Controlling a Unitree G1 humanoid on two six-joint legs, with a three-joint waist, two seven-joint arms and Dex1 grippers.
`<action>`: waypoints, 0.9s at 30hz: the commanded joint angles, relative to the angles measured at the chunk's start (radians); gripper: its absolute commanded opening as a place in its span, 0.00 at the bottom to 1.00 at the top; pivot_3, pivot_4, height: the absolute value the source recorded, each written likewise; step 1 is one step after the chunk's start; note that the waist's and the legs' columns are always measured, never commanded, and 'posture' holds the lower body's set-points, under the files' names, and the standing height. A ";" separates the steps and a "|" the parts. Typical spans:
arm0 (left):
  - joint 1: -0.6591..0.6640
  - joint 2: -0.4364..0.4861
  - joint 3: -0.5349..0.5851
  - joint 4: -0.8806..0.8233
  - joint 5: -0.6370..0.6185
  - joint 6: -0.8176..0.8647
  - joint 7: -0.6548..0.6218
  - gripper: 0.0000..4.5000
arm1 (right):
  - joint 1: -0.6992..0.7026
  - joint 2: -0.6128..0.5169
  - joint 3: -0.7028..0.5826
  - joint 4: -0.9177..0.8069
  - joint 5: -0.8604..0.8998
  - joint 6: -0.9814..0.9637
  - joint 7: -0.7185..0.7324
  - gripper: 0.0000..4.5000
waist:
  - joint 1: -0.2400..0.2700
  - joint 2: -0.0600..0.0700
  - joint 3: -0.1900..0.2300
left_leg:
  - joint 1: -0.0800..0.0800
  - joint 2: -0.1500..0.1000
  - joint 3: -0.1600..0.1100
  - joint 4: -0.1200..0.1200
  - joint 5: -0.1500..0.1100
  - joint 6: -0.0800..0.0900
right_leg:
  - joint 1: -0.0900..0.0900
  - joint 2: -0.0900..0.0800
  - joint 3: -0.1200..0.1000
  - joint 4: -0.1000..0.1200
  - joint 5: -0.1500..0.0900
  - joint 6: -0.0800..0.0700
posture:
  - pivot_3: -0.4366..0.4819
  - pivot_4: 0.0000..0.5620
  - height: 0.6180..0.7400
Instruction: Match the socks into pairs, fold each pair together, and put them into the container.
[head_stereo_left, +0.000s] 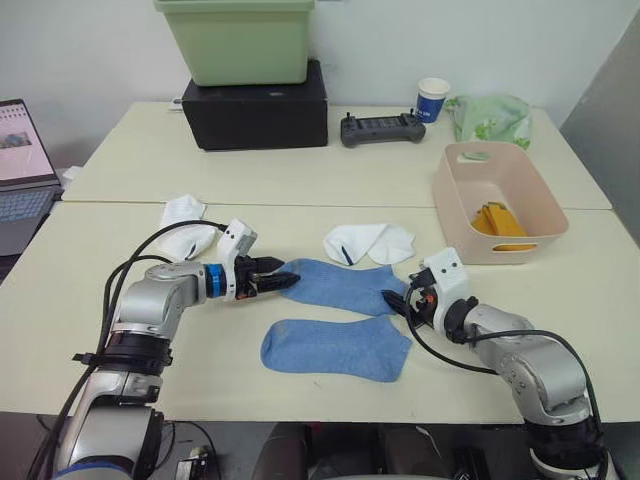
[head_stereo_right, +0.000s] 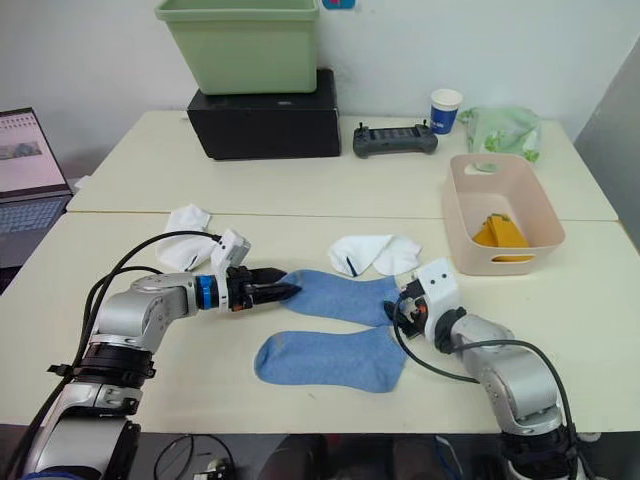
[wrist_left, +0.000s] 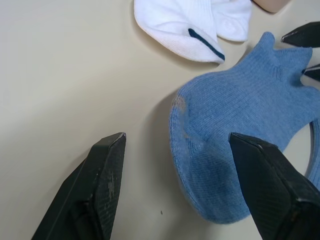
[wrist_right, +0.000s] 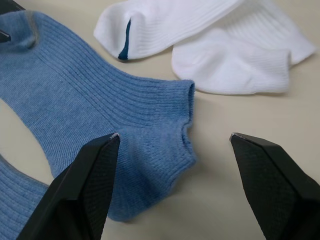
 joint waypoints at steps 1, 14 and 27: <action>0.005 -0.004 -0.046 0.013 0.031 0.034 -0.007 0.63 | -0.014 0.019 0.016 -0.013 0.001 -0.028 -0.003 0.63 | 0.000 0.000 0.000 | 0.000 0.000 0.000 0.000 0.000 0.000 | 0.000 0.000 0.000 0.000 0.000 0.000 | 0.48 0.27 0.88; 0.025 0.005 0.067 -0.089 -0.062 0.157 0.013 0.01 | -0.016 0.040 -0.037 -0.123 0.060 -0.010 0.022 0.00 | -0.004 0.000 0.000 | 0.000 0.000 0.000 0.000 0.000 0.000 | -0.001 0.000 0.000 0.000 0.000 0.000 | 0.48 0.27 0.88; 0.319 0.232 0.303 -0.516 -0.402 0.551 -0.027 0.01 | 0.155 0.070 -0.159 -0.531 0.394 0.274 -0.012 0.00 | -0.010 0.000 0.000 | 0.001 0.001 -0.001 -0.008 0.000 0.000 | -0.001 0.000 0.001 -0.005 0.000 0.000 | 0.48 0.27 0.88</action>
